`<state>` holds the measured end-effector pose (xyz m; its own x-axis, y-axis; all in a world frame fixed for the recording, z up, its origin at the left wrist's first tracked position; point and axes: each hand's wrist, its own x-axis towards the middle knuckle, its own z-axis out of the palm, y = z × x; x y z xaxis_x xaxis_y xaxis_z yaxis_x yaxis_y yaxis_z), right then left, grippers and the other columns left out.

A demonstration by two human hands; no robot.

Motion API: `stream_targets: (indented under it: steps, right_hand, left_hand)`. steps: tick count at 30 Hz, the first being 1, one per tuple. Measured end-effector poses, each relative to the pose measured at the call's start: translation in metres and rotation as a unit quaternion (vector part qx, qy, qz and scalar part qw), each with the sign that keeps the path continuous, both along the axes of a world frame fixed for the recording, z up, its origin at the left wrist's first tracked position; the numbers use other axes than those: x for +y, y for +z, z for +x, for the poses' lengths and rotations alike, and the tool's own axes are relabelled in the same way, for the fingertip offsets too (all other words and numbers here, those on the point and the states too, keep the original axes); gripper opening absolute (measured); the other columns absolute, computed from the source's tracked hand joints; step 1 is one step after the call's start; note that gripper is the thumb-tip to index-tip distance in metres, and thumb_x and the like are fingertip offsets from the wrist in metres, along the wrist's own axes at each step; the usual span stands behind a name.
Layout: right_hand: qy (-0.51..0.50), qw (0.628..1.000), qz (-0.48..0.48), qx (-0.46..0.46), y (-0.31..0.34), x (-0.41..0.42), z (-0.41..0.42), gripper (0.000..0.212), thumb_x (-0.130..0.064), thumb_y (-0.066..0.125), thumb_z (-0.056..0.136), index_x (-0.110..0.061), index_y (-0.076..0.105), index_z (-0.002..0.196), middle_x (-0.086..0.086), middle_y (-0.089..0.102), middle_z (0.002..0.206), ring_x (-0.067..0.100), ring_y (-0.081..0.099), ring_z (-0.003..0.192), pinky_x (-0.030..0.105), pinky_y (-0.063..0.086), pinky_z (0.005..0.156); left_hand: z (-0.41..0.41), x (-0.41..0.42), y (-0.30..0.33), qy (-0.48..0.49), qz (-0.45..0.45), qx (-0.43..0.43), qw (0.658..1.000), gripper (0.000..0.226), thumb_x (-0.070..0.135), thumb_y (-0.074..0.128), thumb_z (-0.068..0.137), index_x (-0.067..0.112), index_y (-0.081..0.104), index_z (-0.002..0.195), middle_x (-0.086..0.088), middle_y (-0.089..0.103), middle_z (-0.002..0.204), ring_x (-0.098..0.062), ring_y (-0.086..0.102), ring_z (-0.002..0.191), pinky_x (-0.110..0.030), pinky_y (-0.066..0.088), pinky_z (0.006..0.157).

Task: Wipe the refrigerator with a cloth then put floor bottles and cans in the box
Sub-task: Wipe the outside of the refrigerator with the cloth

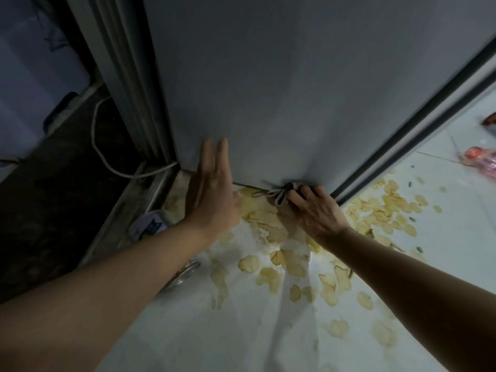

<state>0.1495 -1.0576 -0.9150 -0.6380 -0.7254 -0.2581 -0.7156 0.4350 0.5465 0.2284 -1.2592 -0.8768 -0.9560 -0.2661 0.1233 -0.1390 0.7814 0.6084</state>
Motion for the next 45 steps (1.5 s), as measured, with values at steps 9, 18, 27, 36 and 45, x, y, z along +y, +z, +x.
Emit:
stream_targets:
  steps: [9, 18, 27, 36, 45]
  right_hand:
    - [-0.047, 0.999, -0.024, 0.008, 0.003, 0.035, 0.002, 0.054, -0.017, 0.045, 0.092, -0.019, 0.028, 0.144, 0.006, 0.031, 0.125, 0.026, 0.039, 0.105, 0.036, 0.033, 0.089]
    - [-0.130, 0.988, -0.080, 0.001, 0.007, 0.046, 0.005, 0.035, -0.019, 0.041, 0.095, -0.016, 0.052, 0.129, 0.005, 0.038, 0.122, 0.024, 0.039, 0.103, 0.034, 0.036, 0.087]
    - [-0.365, 0.825, -0.420, -0.101, 0.028, 0.091, 0.028, 0.033, -0.016, 0.053, 0.090, -0.012, 0.051, 0.123, 0.014, 0.043, 0.126, 0.029, 0.043, 0.113, 0.036, 0.045, 0.090]
    - [-0.485, 0.428, -0.723, -0.244, 0.024, 0.082, 0.003, 0.048, 0.008, 0.056, 0.078, -0.011, 0.055, 0.122, 0.012, 0.053, 0.124, 0.026, 0.056, 0.106, 0.035, 0.052, 0.091]
    - [-0.478, 0.570, -0.637, -0.203, -0.021, 0.065, -0.021, 0.078, -0.002, 0.073, 0.066, -0.009, 0.032, 0.132, 0.013, 0.032, 0.128, 0.030, 0.040, 0.113, 0.035, 0.042, 0.096]
  left_hand:
    - [-0.015, 0.054, -0.003, -0.198, -0.211, 0.022, 0.957, 0.103, -0.008, 0.050, 0.074, 0.026, -0.013, 0.147, 0.012, -0.022, 0.155, -0.011, -0.004, 0.145, -0.040, 0.012, 0.114]
    - [-0.015, 0.051, 0.006, -0.179, -0.217, -0.031, 0.959, 0.102, -0.009, 0.046, 0.076, 0.030, -0.018, 0.145, 0.019, -0.036, 0.146, -0.008, -0.014, 0.143, -0.040, 0.011, 0.114]
    - [-0.008, 0.068, 0.032, -0.204, -0.235, -0.057, 0.949, 0.103, -0.013, 0.045, 0.075, 0.027, -0.017, 0.146, 0.012, -0.028, 0.153, -0.010, -0.018, 0.142, -0.038, 0.005, 0.115]
    - [-0.022, 0.084, 0.054, -0.298, -0.390, 0.063, 0.869, 0.080, 0.001, 0.042, 0.078, 0.016, 0.009, 0.149, -0.002, -0.003, 0.159, -0.022, -0.003, 0.146, -0.052, 0.005, 0.113]
    - [-0.046, 0.093, 0.067, -0.314, -0.499, 0.069, 0.805, 0.068, 0.008, 0.029, 0.078, 0.012, 0.026, 0.145, -0.004, 0.014, 0.157, -0.027, 0.017, 0.143, -0.052, 0.004, 0.109]
